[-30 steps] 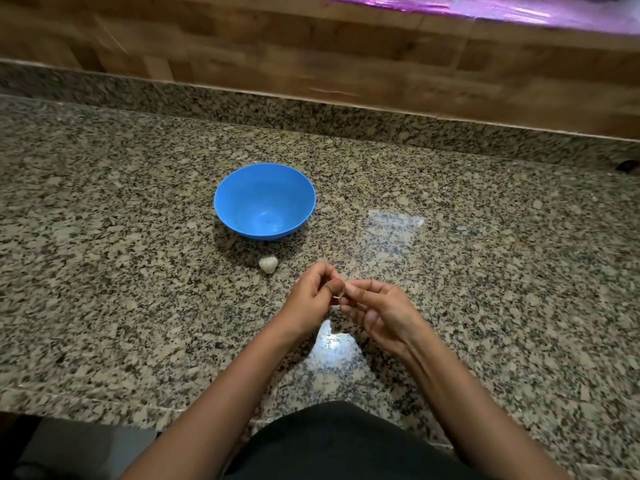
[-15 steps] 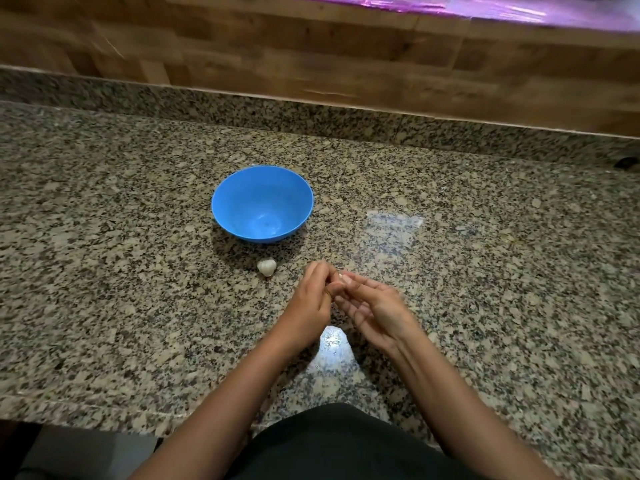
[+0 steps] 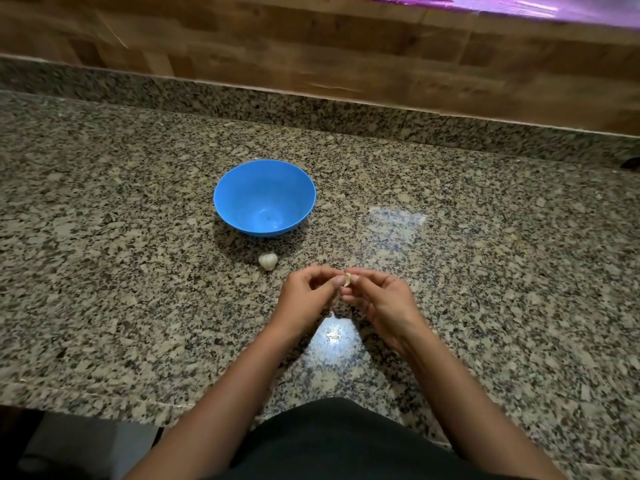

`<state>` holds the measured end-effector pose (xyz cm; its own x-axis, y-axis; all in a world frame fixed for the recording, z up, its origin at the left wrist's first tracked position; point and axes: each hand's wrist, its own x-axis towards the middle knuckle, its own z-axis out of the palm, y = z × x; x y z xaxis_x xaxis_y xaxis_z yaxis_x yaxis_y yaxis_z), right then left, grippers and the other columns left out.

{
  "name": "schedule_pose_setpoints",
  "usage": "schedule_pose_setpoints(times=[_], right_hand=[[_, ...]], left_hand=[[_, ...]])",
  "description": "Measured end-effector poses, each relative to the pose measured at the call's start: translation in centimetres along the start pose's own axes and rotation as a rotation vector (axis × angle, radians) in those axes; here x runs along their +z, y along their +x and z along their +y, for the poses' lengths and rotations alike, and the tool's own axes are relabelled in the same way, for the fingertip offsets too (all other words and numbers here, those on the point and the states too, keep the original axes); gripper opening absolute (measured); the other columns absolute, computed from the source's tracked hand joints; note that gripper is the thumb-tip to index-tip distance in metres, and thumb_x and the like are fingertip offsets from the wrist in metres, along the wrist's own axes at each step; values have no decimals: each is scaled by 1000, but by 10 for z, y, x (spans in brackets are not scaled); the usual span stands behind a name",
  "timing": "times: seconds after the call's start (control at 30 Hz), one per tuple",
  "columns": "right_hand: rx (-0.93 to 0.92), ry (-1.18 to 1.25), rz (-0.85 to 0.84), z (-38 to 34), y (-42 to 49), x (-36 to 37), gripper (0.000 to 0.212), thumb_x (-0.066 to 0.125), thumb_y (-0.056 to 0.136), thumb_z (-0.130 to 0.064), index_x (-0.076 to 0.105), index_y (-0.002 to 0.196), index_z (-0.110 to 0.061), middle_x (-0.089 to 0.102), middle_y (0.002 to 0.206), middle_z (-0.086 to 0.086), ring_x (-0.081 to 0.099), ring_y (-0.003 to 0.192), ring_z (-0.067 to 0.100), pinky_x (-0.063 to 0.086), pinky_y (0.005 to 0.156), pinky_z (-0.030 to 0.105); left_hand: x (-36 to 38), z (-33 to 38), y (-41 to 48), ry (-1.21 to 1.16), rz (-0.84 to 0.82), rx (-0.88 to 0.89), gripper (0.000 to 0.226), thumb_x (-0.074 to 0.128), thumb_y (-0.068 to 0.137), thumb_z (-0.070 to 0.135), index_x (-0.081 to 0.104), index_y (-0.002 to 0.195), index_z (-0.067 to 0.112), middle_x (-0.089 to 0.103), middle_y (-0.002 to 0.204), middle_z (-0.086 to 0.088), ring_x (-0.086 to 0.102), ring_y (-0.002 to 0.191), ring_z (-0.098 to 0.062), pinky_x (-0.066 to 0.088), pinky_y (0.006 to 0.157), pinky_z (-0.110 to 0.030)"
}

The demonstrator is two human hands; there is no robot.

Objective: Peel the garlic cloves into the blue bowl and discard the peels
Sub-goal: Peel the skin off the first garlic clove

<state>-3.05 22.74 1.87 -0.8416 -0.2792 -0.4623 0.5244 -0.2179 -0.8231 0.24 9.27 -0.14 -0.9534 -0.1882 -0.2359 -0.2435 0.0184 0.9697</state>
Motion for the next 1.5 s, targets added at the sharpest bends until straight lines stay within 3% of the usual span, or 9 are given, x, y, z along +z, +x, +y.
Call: schedule_pose_setpoints(times=[0.13,0.27,0.67,0.8,0.97,1.03,1.13,1.33,1.5], right_hand=[[-73,-115,-41,2,-1,-1,13,56,87,4,66,94,3,69,83,18,64,66,19,56,63,21],[-96,-156,-68,4,0,-3,15,62,83,3,68,97,4,70,87,20,65,69,19,57,69,24],[-160,-379,-75,3,1,1,16,60,86,1,68,99,-1,72,86,14,66,68,15,56,67,22],[-151,-348,-44,6,2,2,13,59,87,0,66,98,0,70,84,15,66,68,18,57,66,24],[-119,-104,53,6,5,-5,13,56,88,1,64,99,-2,66,79,10,62,68,18,56,65,23],[-107,-104,54,4,6,-9,14,56,88,1,64,99,-3,65,79,10,62,67,17,55,64,22],[-107,-148,49,5,6,-9,12,58,86,3,63,96,0,66,79,13,62,67,19,56,64,24],[-246,-285,83,12,3,0,5,66,82,-2,68,87,-2,70,79,14,66,66,17,54,64,23],[-360,-273,132,21,0,9,8,67,82,-2,67,89,1,70,83,15,69,76,26,58,71,31]], left_hand=[[3,1,0,-57,58,-20,11,68,84,10,70,94,5,72,86,-8,68,73,-9,53,65,-19],[3,0,1,-52,80,-21,6,68,84,11,70,89,10,72,84,-9,69,80,-20,57,73,-28],[3,1,3,61,126,-30,9,69,82,15,65,86,8,69,83,-9,66,74,-17,58,72,-31],[6,0,5,70,130,-96,14,68,82,20,63,86,7,69,82,-9,67,76,-21,57,73,-36],[3,-5,5,83,178,-121,10,64,84,19,61,78,11,63,71,-2,58,65,-15,51,67,-32],[-1,-8,5,135,151,-121,1,61,85,15,62,85,14,65,81,-3,60,72,-15,52,71,-32],[0,-7,3,179,103,-88,15,57,90,12,64,101,19,66,95,0,56,74,-10,48,70,-27],[9,-2,0,-60,79,-66,11,63,87,22,68,93,15,71,93,-6,67,91,-21,55,83,-36],[16,-1,0,-290,180,-96,6,59,89,6,65,87,6,68,83,-10,65,77,-20,56,73,-28]])
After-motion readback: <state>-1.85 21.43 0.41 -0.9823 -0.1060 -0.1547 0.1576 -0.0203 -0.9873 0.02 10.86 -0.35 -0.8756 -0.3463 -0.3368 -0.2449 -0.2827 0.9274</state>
